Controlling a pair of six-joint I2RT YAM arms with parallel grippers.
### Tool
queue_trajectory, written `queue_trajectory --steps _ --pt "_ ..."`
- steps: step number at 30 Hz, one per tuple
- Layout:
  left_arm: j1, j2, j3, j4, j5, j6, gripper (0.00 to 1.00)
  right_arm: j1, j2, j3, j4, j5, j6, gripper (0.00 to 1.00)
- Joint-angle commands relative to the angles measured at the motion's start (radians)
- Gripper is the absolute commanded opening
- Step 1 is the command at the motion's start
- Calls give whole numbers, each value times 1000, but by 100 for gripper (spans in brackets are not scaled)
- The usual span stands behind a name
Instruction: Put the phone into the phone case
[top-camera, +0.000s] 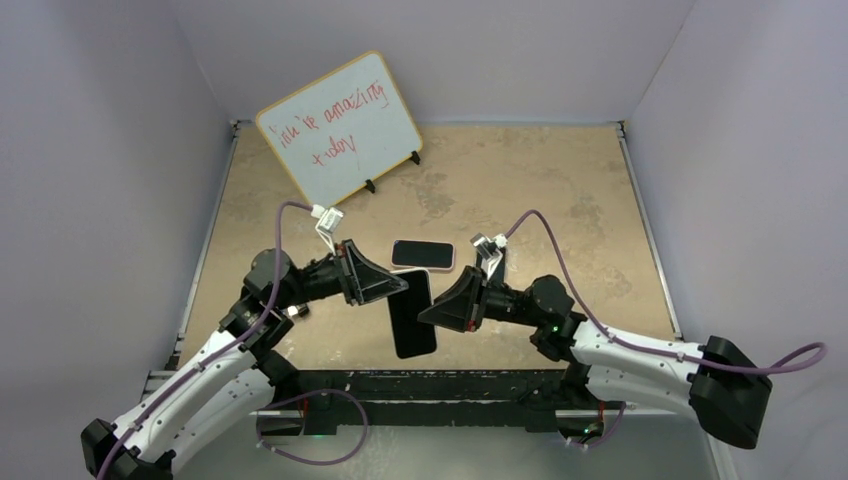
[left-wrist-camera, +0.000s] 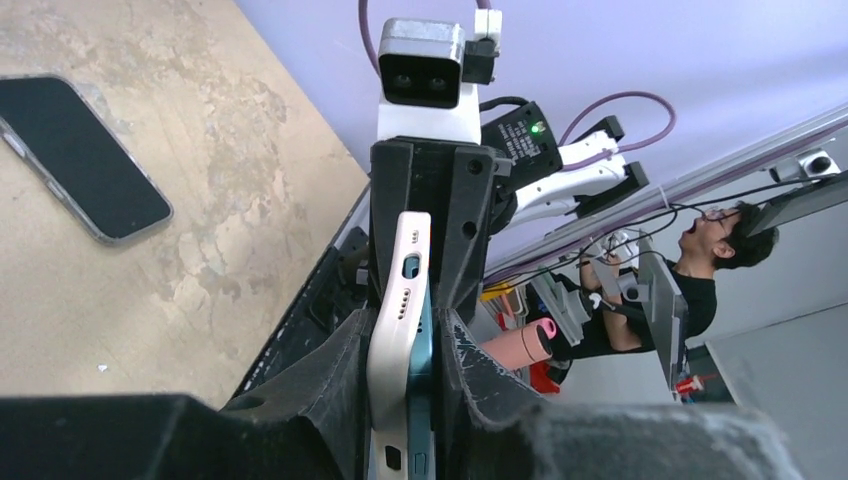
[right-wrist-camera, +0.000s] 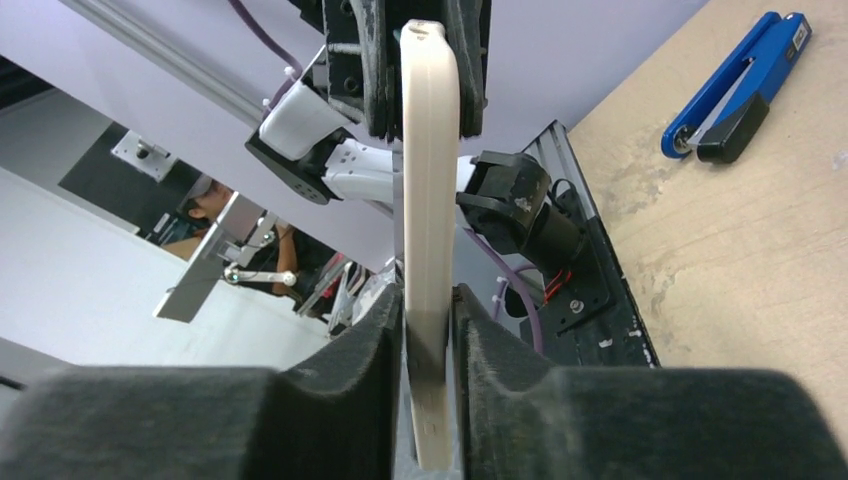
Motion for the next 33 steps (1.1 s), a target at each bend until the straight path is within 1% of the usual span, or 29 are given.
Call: queue_trajectory --steps 1,2,3,5,6,7,9,10,11,12,14,17,19,21,23,24,25,29,30,31,32,33 --pt "-7 14 25 -61 -48 3 0 8 44 60 71 48 12 31" --pt "-7 17 42 -109 -64 26 0 8 62 63 79 53 18 32" --pt "-6 21 52 -131 -69 36 0 7 82 64 95 54 27 29" --pt "-7 21 58 -134 -62 32 0 7 126 65 156 44 49 10" --pt "-7 19 61 -121 -48 29 3 7 148 63 194 32 65 2" --pt "-7 16 69 -110 -32 28 13 7 165 57 242 24 90 0" --pt "-7 1 86 -102 -12 38 36 7 190 37 361 28 143 0" --pt "-7 -16 91 -101 -7 46 44 6 201 37 402 23 157 0" --pt "-7 -28 95 -98 -4 52 48 5 209 42 421 15 163 0" --pt "-7 -41 95 -90 -2 56 50 5 213 53 427 6 162 0" --pt "-7 -61 84 -54 6 47 51 6 219 65 430 -1 167 0" --pt "-6 -86 51 -2 18 14 49 3 220 52 458 3 188 0" --pt "-7 -101 42 9 11 3 45 1 215 47 461 3 191 0" --pt "-7 -111 42 4 -3 1 30 1 208 40 454 7 189 0" --pt "-7 -112 46 -5 -9 2 11 1 198 33 438 9 186 0" --pt "-7 -108 50 -17 -15 4 2 0 190 31 425 13 179 2" --pt "-7 -106 57 -41 -23 9 0 1 182 30 405 21 172 9" --pt "-7 -95 90 -160 -77 54 0 0 147 42 332 54 136 34" --pt "-7 -90 104 -229 -98 70 0 1 146 50 313 57 128 39" --pt "-7 -86 114 -257 -109 85 0 1 143 57 291 56 121 40" --pt "-7 -84 117 -262 -110 87 0 1 144 66 270 54 113 35" --pt "-7 -82 118 -258 -105 82 0 0 147 72 256 58 111 24"
